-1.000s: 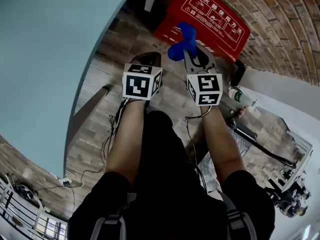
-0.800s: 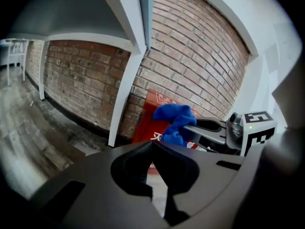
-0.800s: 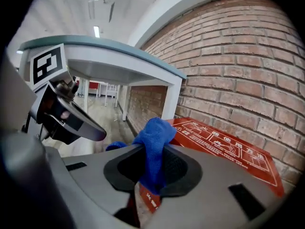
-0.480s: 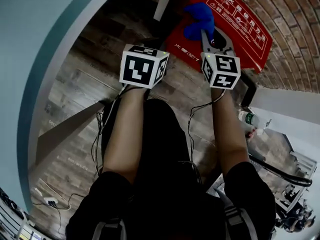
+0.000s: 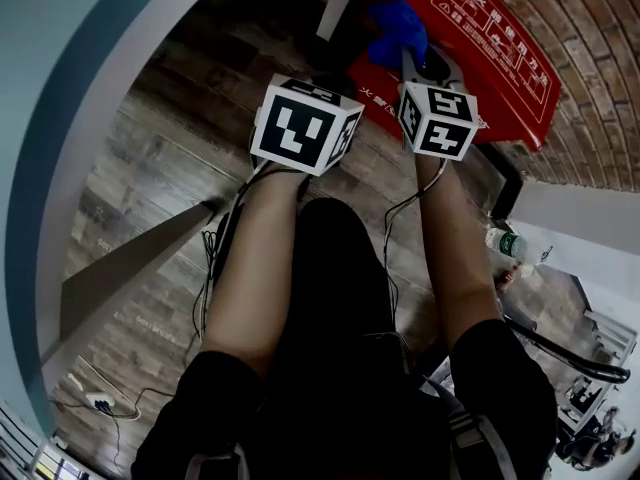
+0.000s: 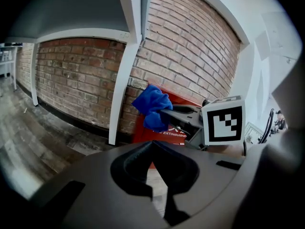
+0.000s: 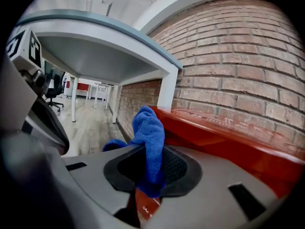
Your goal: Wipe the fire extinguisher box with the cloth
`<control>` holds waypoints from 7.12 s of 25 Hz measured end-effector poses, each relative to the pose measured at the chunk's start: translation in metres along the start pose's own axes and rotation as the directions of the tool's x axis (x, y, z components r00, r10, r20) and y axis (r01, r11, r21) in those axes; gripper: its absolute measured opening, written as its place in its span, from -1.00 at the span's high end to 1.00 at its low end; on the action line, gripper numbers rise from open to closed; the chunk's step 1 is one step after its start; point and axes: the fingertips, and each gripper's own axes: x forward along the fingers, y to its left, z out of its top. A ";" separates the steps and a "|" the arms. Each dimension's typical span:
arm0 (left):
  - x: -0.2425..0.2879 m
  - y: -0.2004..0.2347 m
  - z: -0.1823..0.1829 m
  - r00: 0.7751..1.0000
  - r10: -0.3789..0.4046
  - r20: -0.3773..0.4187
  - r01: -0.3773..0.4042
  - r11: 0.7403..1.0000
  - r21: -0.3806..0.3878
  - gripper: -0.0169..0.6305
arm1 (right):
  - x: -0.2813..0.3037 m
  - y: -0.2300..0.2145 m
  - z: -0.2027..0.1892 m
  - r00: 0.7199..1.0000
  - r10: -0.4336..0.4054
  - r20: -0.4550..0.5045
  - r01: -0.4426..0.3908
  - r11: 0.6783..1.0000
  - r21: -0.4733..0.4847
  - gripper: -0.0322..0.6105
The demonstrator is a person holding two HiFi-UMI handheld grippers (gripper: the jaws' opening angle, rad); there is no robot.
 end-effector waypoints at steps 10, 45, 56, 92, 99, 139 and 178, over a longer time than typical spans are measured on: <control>-0.008 0.011 0.005 0.999 0.010 0.031 -0.008 0.999 -0.039 0.92 | 0.030 0.012 -0.058 0.997 0.010 -0.079 -0.001 0.992 0.123 0.62; -0.019 -0.002 -0.042 0.989 0.070 -0.130 -0.051 0.988 0.143 0.92 | 0.112 0.062 -0.290 0.908 0.024 -0.418 0.092 0.962 0.255 0.62; -0.017 -0.017 -0.044 0.990 0.054 -0.132 -0.035 0.989 0.145 0.92 | 0.059 0.019 -0.301 0.922 -0.042 -0.385 0.144 0.960 0.241 0.62; 0.008 -0.061 -0.034 0.992 -0.030 -0.119 0.047 0.988 0.147 0.92 | -0.087 -0.083 -0.048 0.974 -0.194 0.119 0.145 0.931 0.335 0.62; 0.011 -0.066 -0.035 0.990 -0.047 -0.131 0.069 0.984 0.167 0.92 | -0.081 -0.086 -0.093 0.978 -0.206 0.022 0.186 0.921 0.341 0.62; 0.010 -0.050 -0.039 0.982 -0.112 -0.149 0.133 0.981 0.139 0.92 | 0.022 -0.021 -0.291 0.887 -0.093 -0.453 0.268 0.901 0.340 0.62; 0.023 -0.085 -0.051 0.973 -0.128 -0.193 0.163 0.970 0.179 0.92 | -0.047 -0.090 -0.261 0.962 -0.106 -0.252 0.205 0.890 0.408 0.62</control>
